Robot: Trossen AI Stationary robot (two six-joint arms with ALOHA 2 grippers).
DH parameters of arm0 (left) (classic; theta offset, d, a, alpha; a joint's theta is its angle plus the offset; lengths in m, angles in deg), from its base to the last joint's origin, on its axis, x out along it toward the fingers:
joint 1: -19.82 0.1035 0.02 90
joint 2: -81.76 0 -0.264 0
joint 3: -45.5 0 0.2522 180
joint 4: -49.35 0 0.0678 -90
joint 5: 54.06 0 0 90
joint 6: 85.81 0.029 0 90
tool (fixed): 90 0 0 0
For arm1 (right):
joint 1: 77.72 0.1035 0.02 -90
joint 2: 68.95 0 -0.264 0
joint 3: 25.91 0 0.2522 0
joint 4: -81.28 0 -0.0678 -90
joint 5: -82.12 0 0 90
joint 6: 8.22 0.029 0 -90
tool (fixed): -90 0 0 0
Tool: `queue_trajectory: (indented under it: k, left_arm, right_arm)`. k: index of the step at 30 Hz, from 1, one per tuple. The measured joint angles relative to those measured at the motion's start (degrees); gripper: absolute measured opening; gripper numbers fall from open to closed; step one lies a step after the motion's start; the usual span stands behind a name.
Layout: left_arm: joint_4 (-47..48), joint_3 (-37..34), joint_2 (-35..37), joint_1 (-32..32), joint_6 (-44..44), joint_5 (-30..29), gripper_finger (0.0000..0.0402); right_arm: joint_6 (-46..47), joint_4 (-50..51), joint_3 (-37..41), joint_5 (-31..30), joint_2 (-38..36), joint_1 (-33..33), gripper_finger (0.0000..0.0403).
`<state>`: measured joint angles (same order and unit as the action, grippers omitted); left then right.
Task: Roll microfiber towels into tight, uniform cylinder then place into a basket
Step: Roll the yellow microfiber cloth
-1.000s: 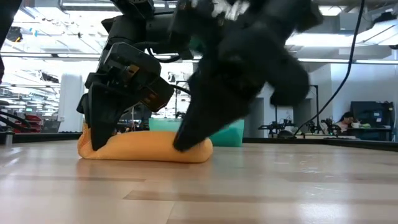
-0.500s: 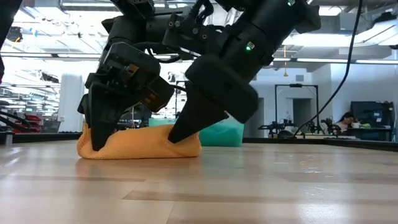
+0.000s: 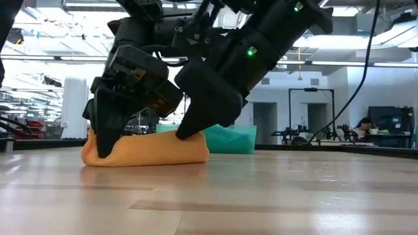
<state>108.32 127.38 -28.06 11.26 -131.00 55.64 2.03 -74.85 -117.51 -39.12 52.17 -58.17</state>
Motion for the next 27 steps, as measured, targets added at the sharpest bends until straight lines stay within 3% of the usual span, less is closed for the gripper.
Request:
queue_trajectory:
  k: [17,27]
  left_arm:
    - [0.51,0.02,0.07,-0.02,3.38,-1.91,0.0023]
    - [0.18,0.09,0.04,-1.68,7.78,-5.55,0.0122]
  right_arm:
    - [1.78,0.79,-0.24,3.49,3.47,-2.11,0.0065]
    - [2.37,2.34,-0.21,3.88,3.54,-1.56,0.0065]
